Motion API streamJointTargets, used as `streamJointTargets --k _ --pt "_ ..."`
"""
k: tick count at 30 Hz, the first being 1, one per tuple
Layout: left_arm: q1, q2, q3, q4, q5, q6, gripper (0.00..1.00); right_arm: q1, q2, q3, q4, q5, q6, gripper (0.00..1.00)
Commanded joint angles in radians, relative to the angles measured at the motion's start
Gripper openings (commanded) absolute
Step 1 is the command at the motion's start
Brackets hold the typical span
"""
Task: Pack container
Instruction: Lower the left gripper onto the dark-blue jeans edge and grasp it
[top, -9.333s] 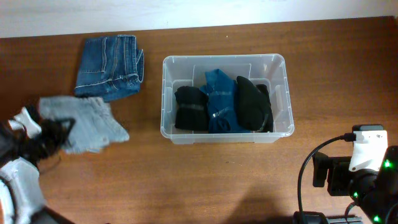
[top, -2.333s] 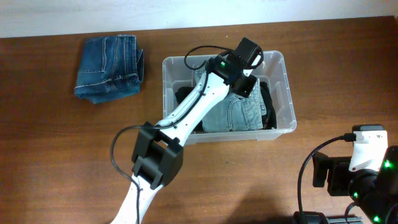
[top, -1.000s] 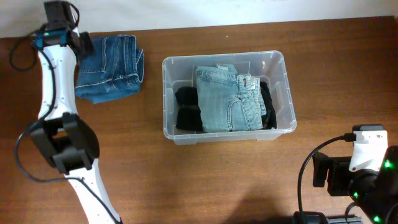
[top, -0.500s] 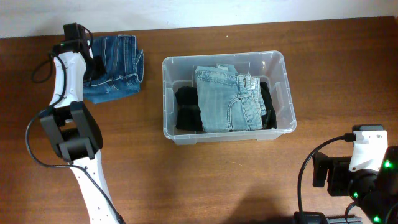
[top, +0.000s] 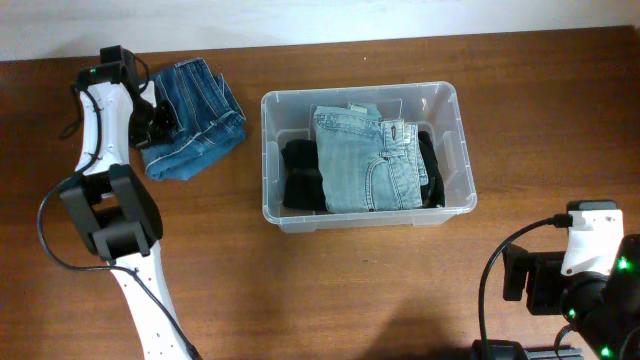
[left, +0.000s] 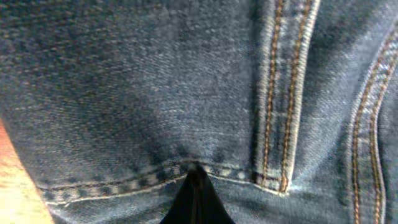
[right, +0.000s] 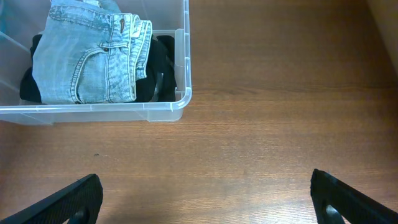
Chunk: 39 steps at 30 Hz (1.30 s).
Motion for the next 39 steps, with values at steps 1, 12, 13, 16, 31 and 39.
streamJointTargets --k 1,12,13,16,31,39 --pt "0.002 0.029 0.06 -0.051 0.067 0.002 0.01 0.008 -0.006 0.01 0.003 0.012 0.002 0.98" --pt "0.119 0.027 0.375 -0.218 0.067 0.002 0.31 0.008 -0.006 0.01 0.003 0.012 0.002 0.98" --pt "0.133 0.027 0.381 -0.224 0.067 0.002 0.41 0.008 -0.006 0.01 0.003 0.012 0.002 0.98" --pt "0.177 0.028 0.378 -0.236 0.067 0.002 1.0 0.008 -0.006 0.01 0.003 0.012 0.002 0.98" --pt "0.248 0.03 0.008 0.053 0.436 0.003 1.0 0.008 -0.006 0.01 0.003 0.012 0.002 0.98" --pt "0.248 0.03 -0.145 0.222 0.52 0.002 1.0 0.008 -0.006 0.01 0.003 0.012 0.002 0.98"
